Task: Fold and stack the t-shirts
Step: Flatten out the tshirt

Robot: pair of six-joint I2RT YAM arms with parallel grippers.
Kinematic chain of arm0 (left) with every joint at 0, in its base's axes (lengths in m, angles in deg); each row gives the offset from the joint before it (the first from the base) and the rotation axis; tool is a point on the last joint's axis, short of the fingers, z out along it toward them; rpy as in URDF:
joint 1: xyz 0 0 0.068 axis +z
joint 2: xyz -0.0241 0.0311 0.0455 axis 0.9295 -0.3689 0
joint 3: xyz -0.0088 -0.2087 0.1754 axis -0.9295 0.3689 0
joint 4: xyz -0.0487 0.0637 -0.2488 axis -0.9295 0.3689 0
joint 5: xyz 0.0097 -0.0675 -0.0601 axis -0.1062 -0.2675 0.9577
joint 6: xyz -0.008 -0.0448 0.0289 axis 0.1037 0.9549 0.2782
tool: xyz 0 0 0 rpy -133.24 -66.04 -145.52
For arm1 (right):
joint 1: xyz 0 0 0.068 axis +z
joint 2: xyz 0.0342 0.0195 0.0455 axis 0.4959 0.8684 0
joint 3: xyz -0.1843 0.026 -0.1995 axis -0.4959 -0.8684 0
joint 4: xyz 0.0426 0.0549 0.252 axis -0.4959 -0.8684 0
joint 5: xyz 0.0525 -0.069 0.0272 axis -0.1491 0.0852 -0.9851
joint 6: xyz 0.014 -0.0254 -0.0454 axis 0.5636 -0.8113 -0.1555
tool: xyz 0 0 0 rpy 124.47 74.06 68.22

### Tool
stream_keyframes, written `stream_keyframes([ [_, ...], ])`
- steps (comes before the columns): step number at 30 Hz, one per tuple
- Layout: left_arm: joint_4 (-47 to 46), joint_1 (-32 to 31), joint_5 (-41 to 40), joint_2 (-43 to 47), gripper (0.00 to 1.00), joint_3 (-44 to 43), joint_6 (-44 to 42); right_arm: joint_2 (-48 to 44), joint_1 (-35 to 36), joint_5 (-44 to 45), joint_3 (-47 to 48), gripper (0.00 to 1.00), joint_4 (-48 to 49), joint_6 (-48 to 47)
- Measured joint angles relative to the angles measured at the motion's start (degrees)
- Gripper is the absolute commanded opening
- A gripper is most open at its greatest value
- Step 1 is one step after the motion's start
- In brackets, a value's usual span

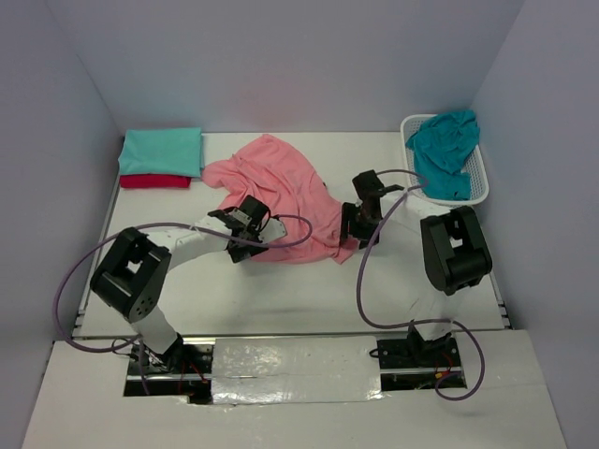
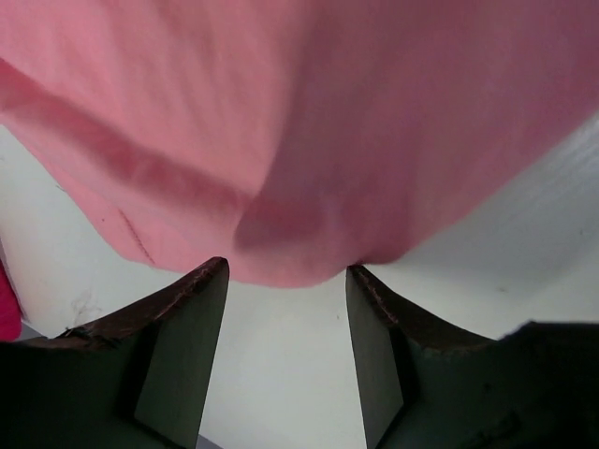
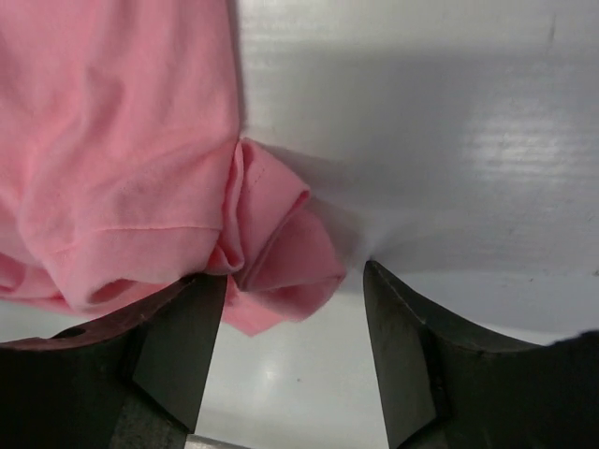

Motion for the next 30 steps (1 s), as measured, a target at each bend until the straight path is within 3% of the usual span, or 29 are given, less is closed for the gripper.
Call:
stream_keyframes([
  [3,-2.6,0.0,0.1,-1.8,0.63,0.3,1.2,1.6,0.0,1.2,2.1,0.71,0.0,-0.2],
  [4,-3.0,0.0,-0.2,-2.6,0.56,0.4,1.2,2.0,0.0,1.4,2.6,0.71,0.0,-0.2],
  [5,-3.6,0.0,-0.1,-2.7,0.48,0.4,1.4,2.5,0.0,1.7,3.3,0.71,-0.2,-0.2],
  [6,-3.9,0.0,0.4,-2.8,0.34,0.4,1.7,3.1,0.0,2.1,4.1,0.68,-0.2,-0.3],
  [7,-4.3,0.0,0.7,-3.1,0.08,0.4,2.0,3.6,0.0,2.4,4.8,0.62,-0.2,-0.5],
  [8,-4.6,0.1,1.3,-3.5,0.00,0.4,2.4,4.2,0.0,2.9,5.4,0.55,0.0,-0.9],
  [9,-4.7,0.2,1.9,-3.9,0.00,0.2,2.7,4.6,0.0,3.1,6.0,0.32,-0.1,-1.4],
  [12,-3.6,0.9,2.8,-5.2,0.00,-1.9,3.0,6.3,0.0,2.8,7.3,0.00,0.1,-2.8],
  [17,0.9,5.8,5.2,-6.2,0.00,-8.0,4.6,6.1,-0.9,-0.7,6.6,0.00,1.3,-3.8],
  [21,6.2,13.4,6.1,-4.6,0.00,-18.7,5.4,1.0,-2.7,-3.5,4.5,0.00,-1.3,-4.2],
  [25,9.0,19.1,6.2,2.8,0.00,-28.1,4.4,-11.9,-4.7,-4.1,6.5,0.00,-5.4,-5.2],
  [30,17.2,18.7,9.2,15.6,0.00,-35.6,3.7,-33.4,-4.8,-7.8,12.6,0.00,-7.8,-5.2],
])
